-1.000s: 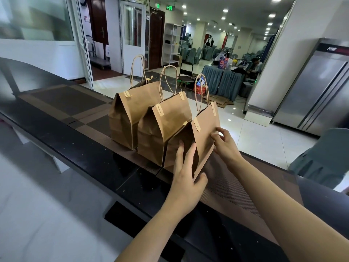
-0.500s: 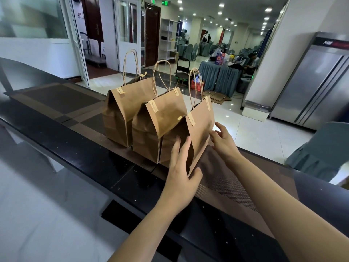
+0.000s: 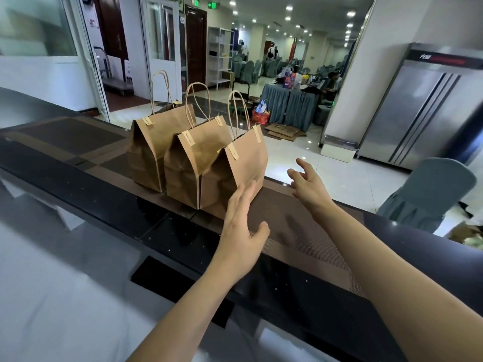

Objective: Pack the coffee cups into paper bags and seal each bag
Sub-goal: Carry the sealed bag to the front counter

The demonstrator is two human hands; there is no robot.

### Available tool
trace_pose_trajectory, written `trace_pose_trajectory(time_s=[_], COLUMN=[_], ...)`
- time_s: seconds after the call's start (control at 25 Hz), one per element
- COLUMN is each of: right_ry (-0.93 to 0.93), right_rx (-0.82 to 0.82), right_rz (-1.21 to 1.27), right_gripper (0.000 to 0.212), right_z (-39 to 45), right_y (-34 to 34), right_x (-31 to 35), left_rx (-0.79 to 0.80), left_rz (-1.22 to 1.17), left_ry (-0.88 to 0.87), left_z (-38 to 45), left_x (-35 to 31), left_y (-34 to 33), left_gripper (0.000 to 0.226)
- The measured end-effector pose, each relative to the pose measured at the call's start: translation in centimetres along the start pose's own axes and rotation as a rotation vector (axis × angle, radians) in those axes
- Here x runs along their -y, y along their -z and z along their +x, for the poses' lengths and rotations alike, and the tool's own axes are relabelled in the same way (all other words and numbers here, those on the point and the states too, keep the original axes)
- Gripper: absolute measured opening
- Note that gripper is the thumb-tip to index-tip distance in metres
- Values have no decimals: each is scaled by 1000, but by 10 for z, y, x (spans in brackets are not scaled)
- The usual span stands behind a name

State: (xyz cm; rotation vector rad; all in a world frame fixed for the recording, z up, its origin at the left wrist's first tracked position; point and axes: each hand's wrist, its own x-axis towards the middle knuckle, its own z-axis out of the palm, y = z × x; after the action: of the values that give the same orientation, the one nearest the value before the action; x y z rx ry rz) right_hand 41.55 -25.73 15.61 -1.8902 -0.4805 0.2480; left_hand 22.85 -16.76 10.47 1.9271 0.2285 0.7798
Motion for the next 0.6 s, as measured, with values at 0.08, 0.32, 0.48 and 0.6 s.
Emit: trace_pose_trajectory(time_s=[0.08, 0.32, 0.48, 0.6], right_ry=[5, 18, 23, 14], right_rx=[-4, -41, -90, -147], right_rz=[4, -1, -11, -31], right_gripper=[56, 54, 54, 54], right_z=[-15, -61, -94, -121], right_y=[18, 69, 96, 108], right_x=[2, 2, -5, -14], left_rx=[41, 150, 247, 332], left_rz=[11, 32, 19, -1], left_ry=[-31, -8, -16, -28], left_z=[-9, -37, -52, -56], left_x=[-15, -44, -56, -55], left_y=[-9, -32, -43, -49], left_gripper=[80, 72, 67, 63])
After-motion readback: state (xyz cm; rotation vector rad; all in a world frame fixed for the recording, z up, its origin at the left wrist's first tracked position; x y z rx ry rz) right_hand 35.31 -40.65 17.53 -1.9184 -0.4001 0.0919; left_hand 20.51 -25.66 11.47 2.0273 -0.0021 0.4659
